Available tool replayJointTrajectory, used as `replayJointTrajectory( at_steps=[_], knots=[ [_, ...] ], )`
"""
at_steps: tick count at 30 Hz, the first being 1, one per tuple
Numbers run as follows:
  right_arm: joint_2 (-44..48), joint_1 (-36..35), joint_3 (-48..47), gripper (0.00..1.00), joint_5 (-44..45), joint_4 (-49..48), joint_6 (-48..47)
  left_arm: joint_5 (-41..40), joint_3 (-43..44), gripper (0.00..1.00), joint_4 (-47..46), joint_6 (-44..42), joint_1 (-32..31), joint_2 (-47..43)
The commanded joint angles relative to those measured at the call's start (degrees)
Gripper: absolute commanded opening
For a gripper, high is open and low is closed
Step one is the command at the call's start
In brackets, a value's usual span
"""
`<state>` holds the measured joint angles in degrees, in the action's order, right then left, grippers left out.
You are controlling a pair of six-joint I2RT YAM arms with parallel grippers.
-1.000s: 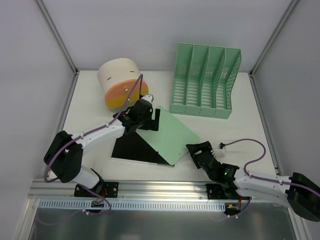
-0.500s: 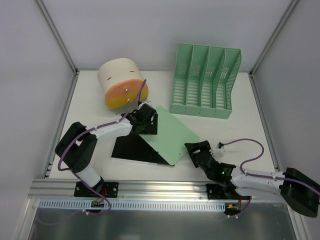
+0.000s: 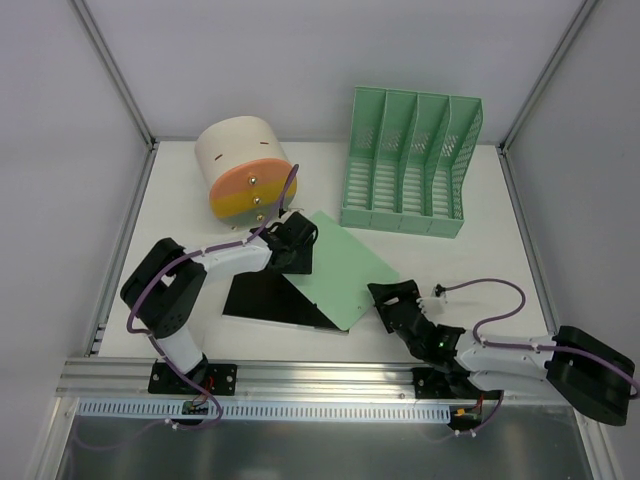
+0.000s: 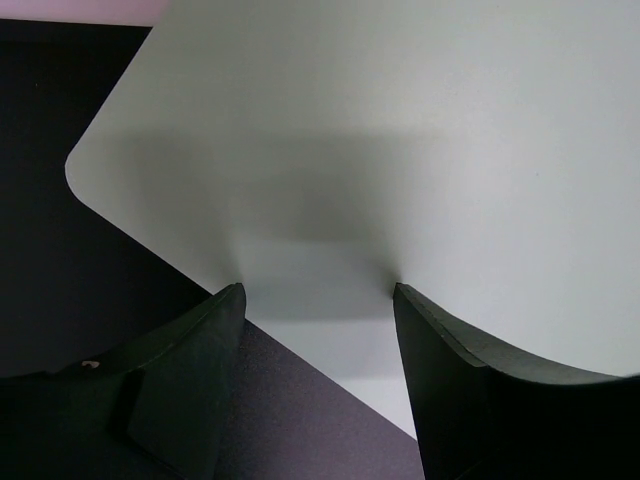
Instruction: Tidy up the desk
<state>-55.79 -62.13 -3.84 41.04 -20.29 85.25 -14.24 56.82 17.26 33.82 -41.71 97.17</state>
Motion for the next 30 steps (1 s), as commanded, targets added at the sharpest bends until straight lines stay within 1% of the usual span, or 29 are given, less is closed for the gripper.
replayJointTrajectory(
  at_steps=[1, 3, 4, 7, 11, 13, 14, 17, 18, 20, 21, 23, 24, 26, 27, 30],
  knots=[
    [-3.79, -0.27, 2.61, 0.76, 2.47, 2.19, 0.44, -1.49, 1.81, 0.61, 1.46, 0.98, -0.74, 0.48],
    [-5.9, -0.27, 2.61, 0.75, 2.47, 0.62, 0.7, -1.4, 1.72, 0.59, 1.46, 0.89, -0.82, 0.66],
    [-6.69, -0.36, 2.52, 0.76, 2.56, 0.08, 0.79, -1.32, 1.72, 0.57, 1.46, 0.81, -0.83, 0.74],
    [-9.77, -0.27, 2.43, 0.75, 2.47, -2.11, 0.79, -1.23, 1.63, 0.52, 1.64, 0.63, -0.83, 1.01],
    [-14.86, -0.19, 2.6, 0.75, 2.29, -6.68, 0.35, -0.88, 1.63, 0.5, 1.73, 0.45, -0.83, 1.1],
    [-16.62, -0.27, 3.13, 0.73, 1.95, -8.79, 0.27, -0.7, 1.63, 0.49, 1.73, 0.37, -0.83, 1.18],
    [-17.59, -0.27, 3.39, 0.72, 1.94, -11.49, 0.18, -0.61, 1.72, 0.49, 1.64, 0.28, -0.83, 1.18],
    [-21.28, -0.27, 4.7, 0.64, 1.42, -17.47, -1.58, -0.44, 1.72, 0.48, 1.82, 0.02, -0.83, 1.54],
    [-23.12, -0.27, 5.41, 0.55, 1.33, -18.8, -2.19, -0.35, 1.89, 0.48, 1.82, -0.07, -0.83, 1.62],
    [-24.88, -0.27, 6.2, 0.45, 0.71, -22.05, -2.37, -0.26, 1.81, 0.48, 1.82, -0.07, -0.83, 1.8],
    [-25.76, -0.27, 6.47, 0.34, 0.45, -23.29, -2.55, -0.26, 1.81, 0.48, 1.73, -0.16, -0.83, 1.8],
    [-27.7, -0.27, 7.08, 0.24, -0.34, -26.27, -3.51, -0.09, 1.89, 0.48, 1.73, -0.34, -0.83, 1.8],
    [-28.14, -0.27, 7.35, 0.14, -0.6, -27.07, -3.78, -0.17, 1.81, 0.48, 1.64, -0.42, -0.83, 1.71],
    [-28.41, -0.27, 7.7, 0.05, -1.13, -29.01, -5.36, -0.17, 1.89, 0.48, 1.81, -0.51, -0.83, 1.45],
    [-28.15, -0.27, 7.96, 0.02, -1.31, -29.19, -5.88, -0.26, 1.81, 0.48, 1.9, -0.6, -0.83, 0.93],
    [-24.91, -0.27, 8.23, 0.01, -1.84, -28.58, -8.43, -0.61, 2.24, 0.48, 2.87, -0.95, -0.91, -1.18]
  ],
)
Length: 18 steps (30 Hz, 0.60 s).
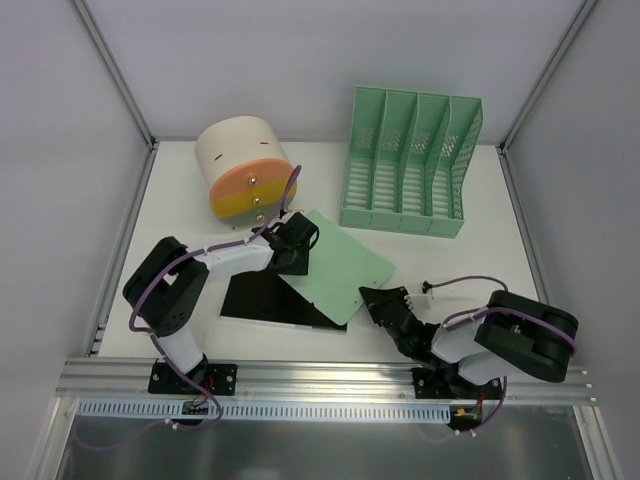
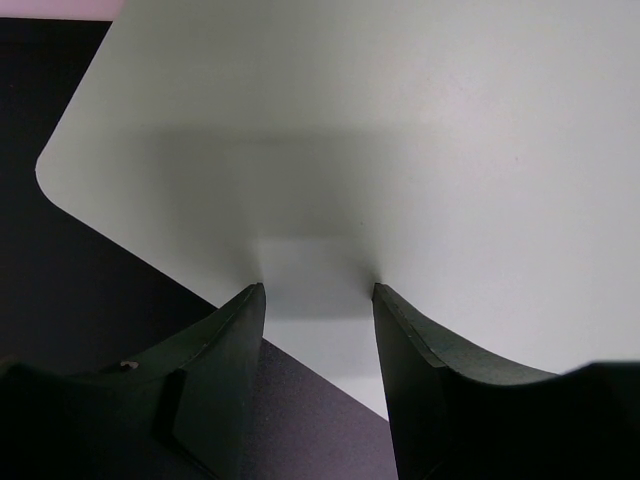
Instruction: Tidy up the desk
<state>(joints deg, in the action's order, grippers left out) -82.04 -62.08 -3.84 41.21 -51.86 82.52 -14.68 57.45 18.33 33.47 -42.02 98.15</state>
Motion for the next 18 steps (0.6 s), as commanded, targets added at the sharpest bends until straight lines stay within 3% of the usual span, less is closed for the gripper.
replayJointTrajectory(
  at_steps=[1, 3, 5, 6, 9, 12, 18],
  knots=[
    [2.92, -0.32, 8.23, 0.01, -2.27, 5.25, -7.18, -0.35, 1.7, 0.49, 2.15, -0.6, -0.69, -2.87],
    [9.85, -0.32, 7.71, 0.01, -2.28, 10.08, -8.33, -1.49, 2.75, 0.51, 3.81, -0.95, -0.87, -5.06],
    [20.88, -0.4, 5.08, 0.01, -1.66, 23.24, -10.79, -2.54, 4.16, 0.54, 5.13, -1.48, -1.22, -7.43],
    [25.04, -0.84, 0.89, 0.01, 0.17, 35.65, -11.67, -2.9, 4.77, 0.56, 6.36, -1.66, -1.4, -8.14],
    [39.56, -1.81, -5.37, 0.01, 4.3, 54.15, -16.94, -4.66, 7.14, 0.6, 8.47, -2.27, -2.1, -10.95],
    [48.45, -1.81, -9.42, 0.01, 6.5, 65.51, -22.31, -6.32, 9.25, 0.64, 10.14, -2.97, -2.71, -13.42],
    [52.6, -1.81, -19.53, 0.01, 5.81, 76.11, -32.06, -8.17, 12.15, 0.67, 12.61, -3.5, -3.77, -18.16]
  ],
)
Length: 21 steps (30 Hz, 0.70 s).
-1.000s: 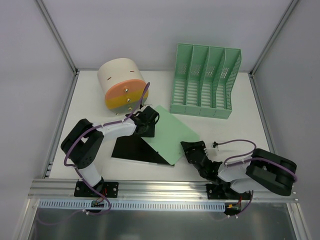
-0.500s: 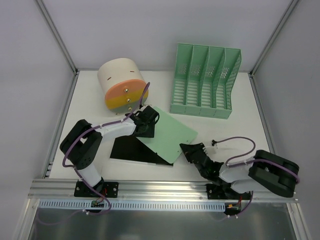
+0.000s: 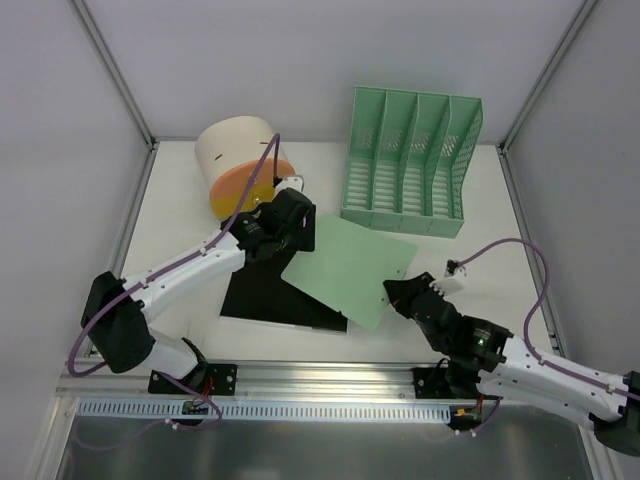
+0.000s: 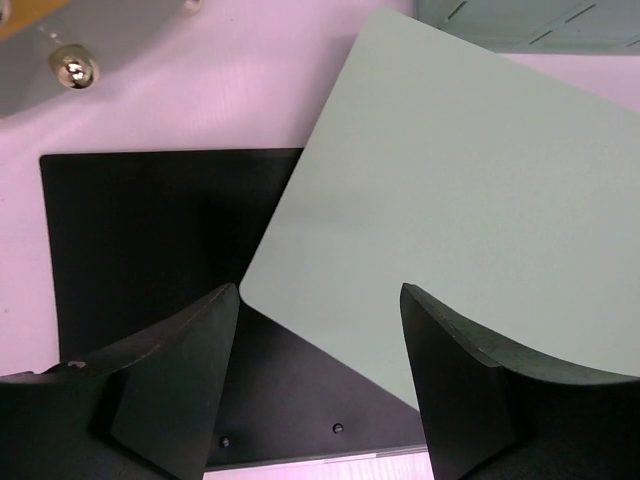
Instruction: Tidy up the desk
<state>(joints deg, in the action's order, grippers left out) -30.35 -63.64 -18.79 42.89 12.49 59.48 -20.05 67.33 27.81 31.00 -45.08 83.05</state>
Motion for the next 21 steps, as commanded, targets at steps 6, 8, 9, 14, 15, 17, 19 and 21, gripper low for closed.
replayJointTrajectory(
  at_steps=[6, 8, 9, 14, 15, 17, 19, 21],
  knots=[
    [-1.38, -0.26, -16.09, 0.01, 1.32, 15.28, -18.09, -3.06, 3.33, 0.68, 5.58, -1.3, -1.59, -7.63],
    [-3.83, -0.35, -21.08, 0.01, -0.17, 15.11, -22.29, -1.57, 4.38, 0.69, 7.15, -1.47, -1.68, -8.69],
    [-4.71, -0.35, -23.03, 0.01, -0.88, 15.28, -23.96, -1.13, 6.04, 0.69, 7.95, -1.56, -1.76, -8.95],
    [-8.93, -0.26, -33.84, 0.01, -5.27, 16.5, -34.34, -0.16, 10.27, 0.72, 13.22, -2.26, -1.77, -11.06],
    [-9.29, -0.35, -36.73, 0.01, -5.45, 16.69, -35.3, -0.34, 10.97, 0.72, 14.97, -2.44, -1.77, -11.5],
    [-10.69, -0.26, -39.73, 0.01, -5.11, 18.43, -37.77, -1.47, 11.59, 0.72, 16.21, -2.62, -1.77, -13.43],
    [-11.83, -0.26, -44.04, 0.01, -4.75, 19.41, -39.09, -2.53, 11.77, 0.73, 17.62, -2.79, -1.77, -15.62],
    [-13.94, -0.26, -48.51, 0.01, -3.87, 20.73, -41.46, -4.11, 12.21, 0.73, 19.98, -2.53, -1.77, -17.2]
  ],
)
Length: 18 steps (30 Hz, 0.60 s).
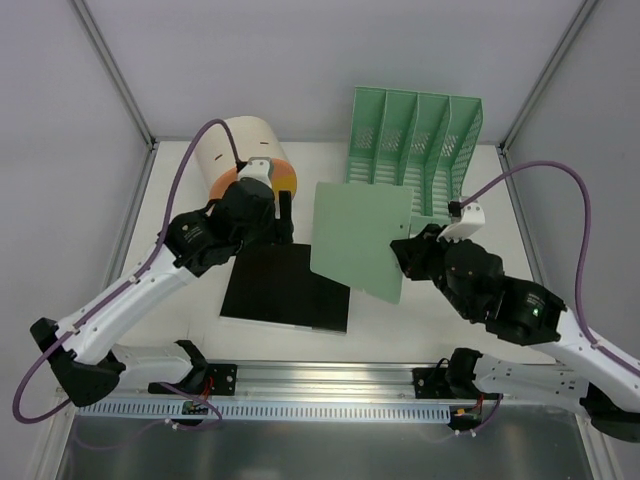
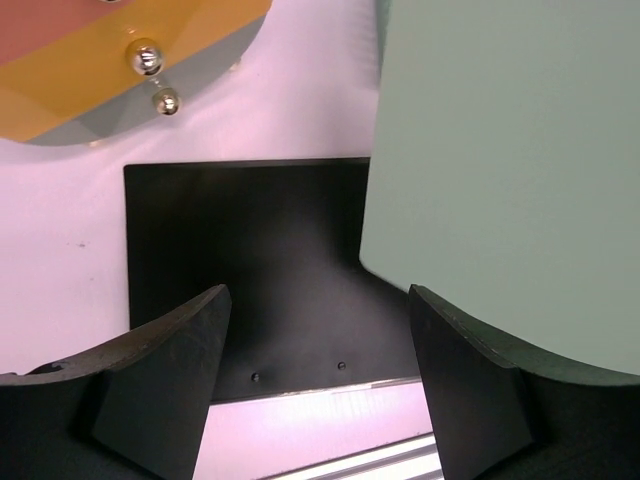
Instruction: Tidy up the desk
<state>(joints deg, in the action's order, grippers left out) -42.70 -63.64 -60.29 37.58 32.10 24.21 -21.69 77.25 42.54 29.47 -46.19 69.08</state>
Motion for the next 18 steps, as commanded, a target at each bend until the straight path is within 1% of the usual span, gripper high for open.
replayJointTrajectory(
  at_steps=[1, 4, 6, 8, 9, 10, 11, 18],
  knots=[
    [-2.38, -0.26, -8.51, 0.01, 1.53, 2.0, -6.88, -2.74, 2.29, 0.73, 5.88, -1.08, -0.65, -3.86],
    [-4.41, -0.26, -13.69, 0.01, 1.27, 3.76, -9.7, -4.49, 2.11, 0.74, 7.55, -1.17, -0.65, -6.23],
    [-5.81, -0.26, -17.21, 0.01, 1.7, 6.65, -11.45, -4.41, 2.11, 0.75, 7.38, -1.61, -0.65, -7.72],
    [-6.87, -0.26, -23.18, 0.01, 2.75, 10.25, -13.12, -4.15, 2.55, 0.75, 7.12, -2.14, -0.65, -8.43],
    [-9.74, -0.26, -31.03, 0.01, 5.72, 16.71, -14.87, -4.06, 2.99, 0.76, 6.42, -3.1, -0.65, -8.96],
    [-10.64, -0.26, -31.11, 0.01, 5.75, 16.77, -15.41, -3.97, 2.99, 0.76, 6.41, -3.11, -0.65, -8.96],
    [-11.17, -0.26, -34.51, 0.01, 8.01, 19.21, -16.03, -3.97, 3.25, 0.76, 6.06, -3.45, -0.65, -9.05],
    [-11.79, -0.26, -41.47, 0.01, 18.48, 26.52, -18.67, -2.83, 6.85, 0.79, 3.43, -7.58, -0.65, -7.48]
  ],
)
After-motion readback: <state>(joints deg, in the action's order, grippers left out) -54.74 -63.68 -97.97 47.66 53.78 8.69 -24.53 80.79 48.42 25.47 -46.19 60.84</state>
